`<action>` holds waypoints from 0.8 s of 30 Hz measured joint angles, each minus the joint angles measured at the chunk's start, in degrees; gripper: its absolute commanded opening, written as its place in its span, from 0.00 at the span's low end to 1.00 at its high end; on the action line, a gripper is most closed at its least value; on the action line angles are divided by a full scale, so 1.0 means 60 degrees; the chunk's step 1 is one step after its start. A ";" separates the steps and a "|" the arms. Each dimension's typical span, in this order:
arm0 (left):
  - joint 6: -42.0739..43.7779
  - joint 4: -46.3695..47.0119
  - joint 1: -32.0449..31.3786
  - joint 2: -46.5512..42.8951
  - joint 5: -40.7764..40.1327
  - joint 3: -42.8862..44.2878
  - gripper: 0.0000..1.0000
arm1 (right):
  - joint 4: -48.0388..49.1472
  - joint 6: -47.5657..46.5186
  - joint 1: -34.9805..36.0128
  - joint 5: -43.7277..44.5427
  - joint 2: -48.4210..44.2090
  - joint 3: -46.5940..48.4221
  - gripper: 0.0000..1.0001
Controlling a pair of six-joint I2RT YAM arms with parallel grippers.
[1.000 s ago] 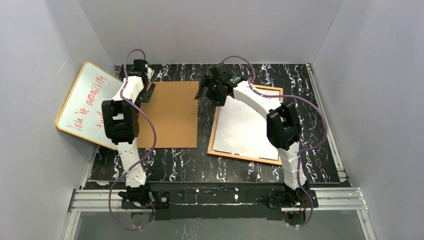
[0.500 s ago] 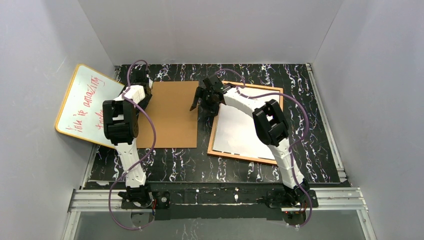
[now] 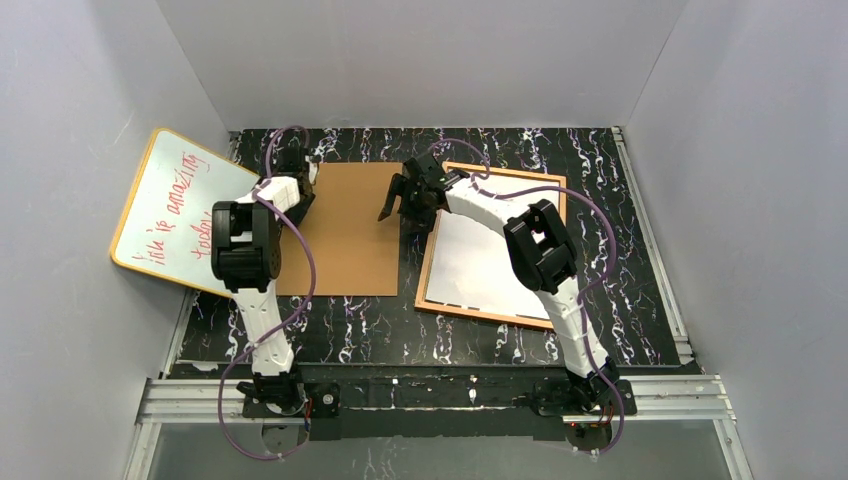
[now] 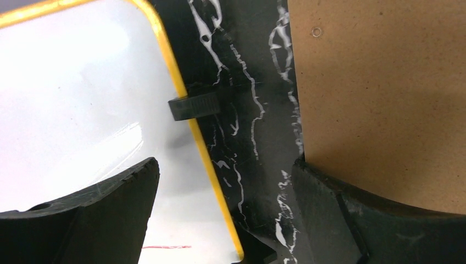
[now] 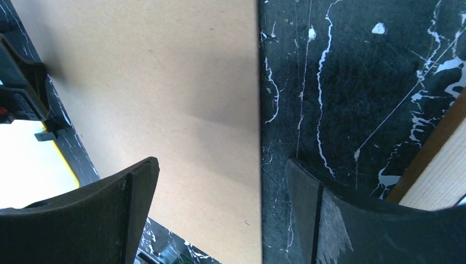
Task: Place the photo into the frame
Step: Pick up the photo frame item at the center of the board.
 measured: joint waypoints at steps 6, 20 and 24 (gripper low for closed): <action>0.0004 -0.0062 -0.0572 -0.0004 0.0189 0.0011 0.90 | 0.0291 0.0142 0.0000 0.0157 -0.0193 -0.0368 0.94; -0.0539 -0.1428 -0.0820 0.0266 0.1570 0.0827 0.54 | -0.0076 0.0313 -0.0120 0.1122 -0.0583 -0.0794 0.94; -0.0776 -0.1588 -0.0841 0.0357 0.1705 0.0903 0.42 | -0.0565 0.0270 -0.0040 0.1545 -0.0499 -0.0499 0.94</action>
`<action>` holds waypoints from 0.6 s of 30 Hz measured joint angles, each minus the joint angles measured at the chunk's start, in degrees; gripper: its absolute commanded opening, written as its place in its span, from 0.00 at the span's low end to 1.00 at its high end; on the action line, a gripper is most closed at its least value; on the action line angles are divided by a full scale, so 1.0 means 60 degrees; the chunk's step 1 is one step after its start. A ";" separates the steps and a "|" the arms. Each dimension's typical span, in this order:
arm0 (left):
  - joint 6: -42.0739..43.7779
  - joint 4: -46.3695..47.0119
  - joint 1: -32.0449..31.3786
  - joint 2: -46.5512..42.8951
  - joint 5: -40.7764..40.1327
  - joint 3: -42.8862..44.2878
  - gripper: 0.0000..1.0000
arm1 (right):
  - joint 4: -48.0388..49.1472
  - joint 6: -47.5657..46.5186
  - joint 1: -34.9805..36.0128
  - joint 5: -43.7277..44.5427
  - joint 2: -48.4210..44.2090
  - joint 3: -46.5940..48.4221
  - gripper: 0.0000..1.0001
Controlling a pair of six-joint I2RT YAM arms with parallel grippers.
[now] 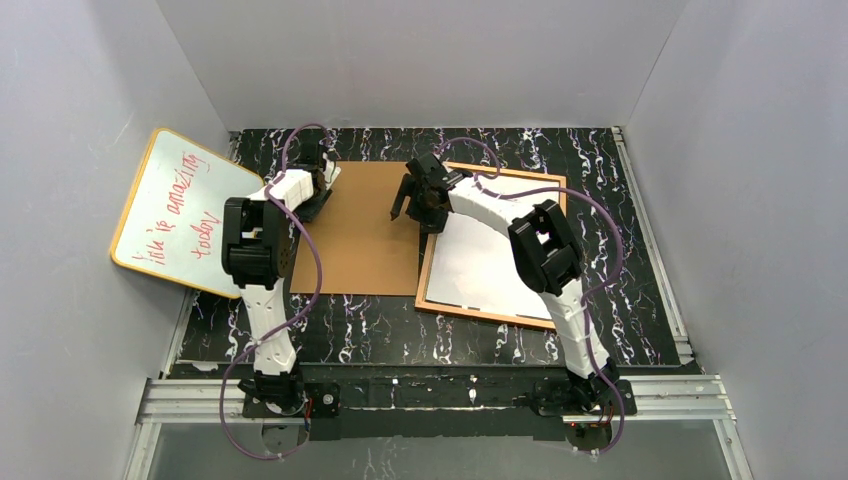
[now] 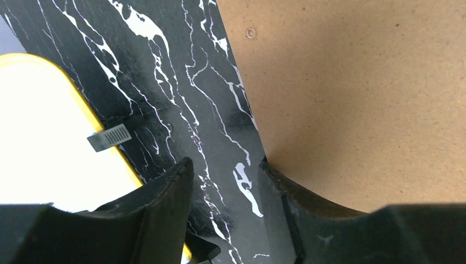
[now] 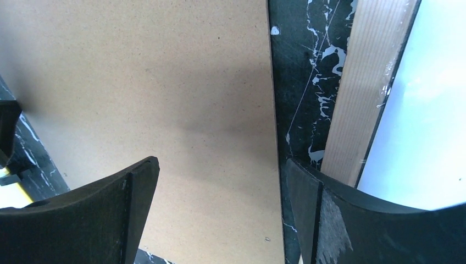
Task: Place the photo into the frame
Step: Pick up the photo frame item at the center of the board.
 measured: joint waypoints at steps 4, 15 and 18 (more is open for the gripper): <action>-0.0291 -0.0302 0.0000 0.0106 0.0302 0.0175 0.29 | -0.0488 -0.0055 0.0102 0.0280 0.0233 0.0477 0.94; -0.1086 -0.1548 0.0142 0.0721 0.1177 0.1326 0.20 | -0.0353 -0.0295 -0.0080 -0.0827 0.0357 0.0568 0.90; -0.1086 -0.1566 0.0160 0.0758 0.1169 0.1366 0.20 | -0.0022 -0.0288 -0.0240 -0.1457 0.0251 0.0321 0.87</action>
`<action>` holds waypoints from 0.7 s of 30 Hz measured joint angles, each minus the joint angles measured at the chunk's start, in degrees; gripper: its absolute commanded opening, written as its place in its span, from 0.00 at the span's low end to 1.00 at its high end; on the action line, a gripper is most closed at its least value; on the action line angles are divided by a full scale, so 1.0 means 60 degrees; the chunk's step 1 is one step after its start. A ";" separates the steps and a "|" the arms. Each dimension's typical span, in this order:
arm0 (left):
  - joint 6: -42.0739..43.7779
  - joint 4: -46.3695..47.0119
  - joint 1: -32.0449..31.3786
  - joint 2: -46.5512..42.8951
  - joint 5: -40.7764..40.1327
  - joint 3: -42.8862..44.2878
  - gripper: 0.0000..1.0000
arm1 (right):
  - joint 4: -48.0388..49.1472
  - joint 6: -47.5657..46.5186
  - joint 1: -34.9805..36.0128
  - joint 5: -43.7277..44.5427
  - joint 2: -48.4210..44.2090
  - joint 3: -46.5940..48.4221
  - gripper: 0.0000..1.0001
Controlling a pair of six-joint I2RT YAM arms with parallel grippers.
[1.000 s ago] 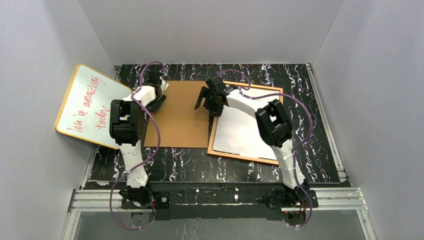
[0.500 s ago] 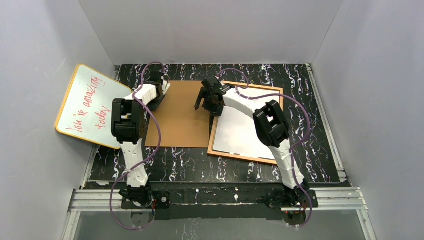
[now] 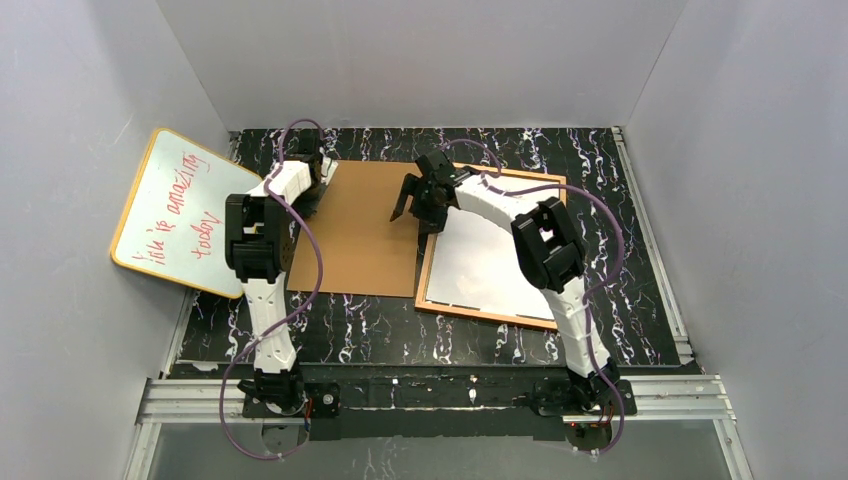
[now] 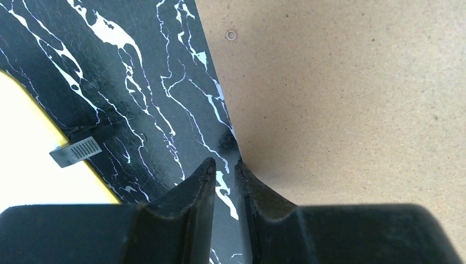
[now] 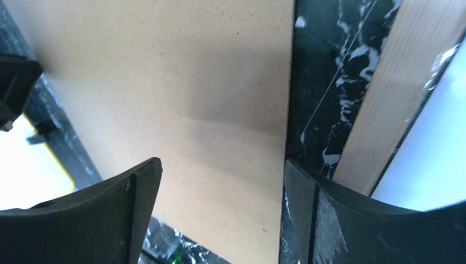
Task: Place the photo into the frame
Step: Pick up the photo frame item at the center of the board.
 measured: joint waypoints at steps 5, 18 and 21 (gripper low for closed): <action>0.0004 -0.0011 0.0091 0.0051 0.0029 0.0073 0.18 | 0.1319 0.0441 -0.0142 -0.1315 -0.0780 -0.1585 0.84; 0.0004 -0.0248 0.0164 -0.0036 0.1104 0.0149 0.17 | 0.5774 0.1876 0.0146 -0.3679 -0.3566 -0.3217 0.81; -0.0011 -0.0372 0.0146 -0.0113 0.1654 0.0135 0.17 | 0.6186 0.2011 0.0251 -0.3858 -0.3574 -0.3253 0.79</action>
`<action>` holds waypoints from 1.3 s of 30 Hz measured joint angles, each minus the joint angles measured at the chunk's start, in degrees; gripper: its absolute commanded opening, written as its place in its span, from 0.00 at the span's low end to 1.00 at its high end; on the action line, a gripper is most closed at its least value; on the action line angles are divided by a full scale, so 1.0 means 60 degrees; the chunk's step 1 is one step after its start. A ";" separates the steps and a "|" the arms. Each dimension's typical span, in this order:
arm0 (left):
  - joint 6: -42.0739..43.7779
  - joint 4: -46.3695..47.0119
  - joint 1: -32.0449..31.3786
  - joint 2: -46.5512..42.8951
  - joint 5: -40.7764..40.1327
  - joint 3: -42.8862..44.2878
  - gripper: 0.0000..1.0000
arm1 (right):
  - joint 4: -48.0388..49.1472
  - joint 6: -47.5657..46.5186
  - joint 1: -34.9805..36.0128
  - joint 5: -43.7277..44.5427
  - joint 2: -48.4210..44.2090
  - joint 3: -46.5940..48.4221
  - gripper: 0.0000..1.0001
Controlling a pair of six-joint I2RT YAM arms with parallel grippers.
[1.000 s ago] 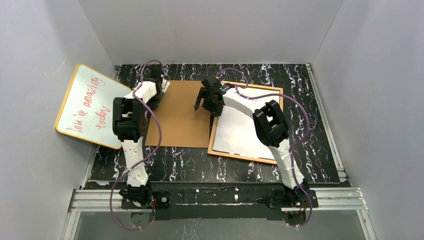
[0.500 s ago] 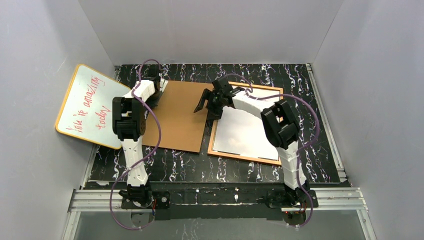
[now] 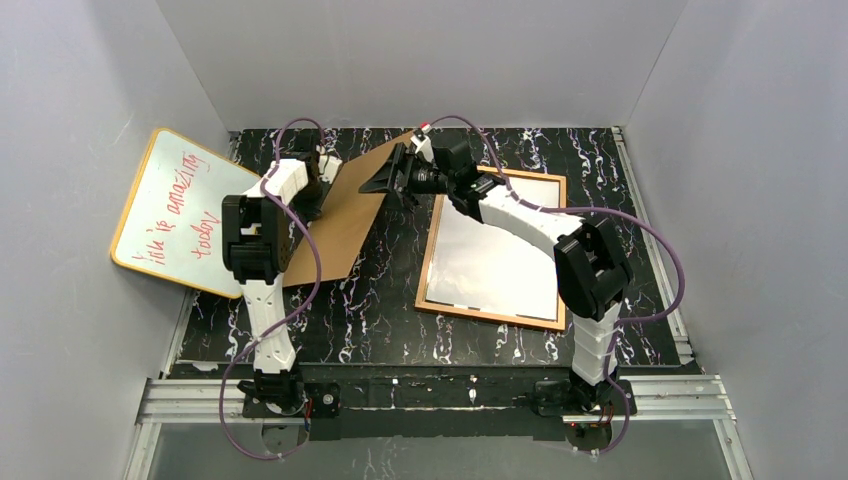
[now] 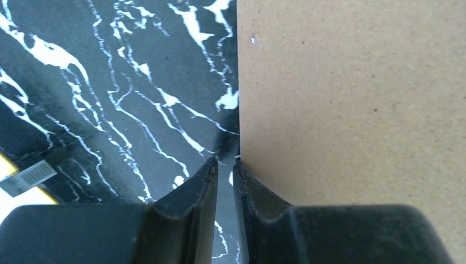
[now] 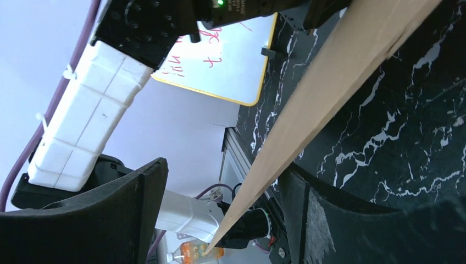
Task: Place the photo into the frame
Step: Pick up the photo frame item at the center of the board, then turn over the photo frame item on the photo frame.
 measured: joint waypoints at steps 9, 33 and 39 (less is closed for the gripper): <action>-0.0142 -0.0215 -0.0007 -0.0186 0.1155 -0.0146 0.18 | -0.1803 -0.0441 -0.0015 0.0958 0.0007 0.0055 0.51; 0.4218 -0.1399 -0.0390 -0.7719 0.7697 -0.1872 0.98 | -0.4295 0.1042 -0.1832 0.1293 -0.1144 -0.0248 0.01; 0.7107 -0.2452 -0.1373 -1.0375 0.8011 -0.3279 0.98 | -0.3100 0.2721 -0.2069 0.0386 -0.2011 -0.1147 0.01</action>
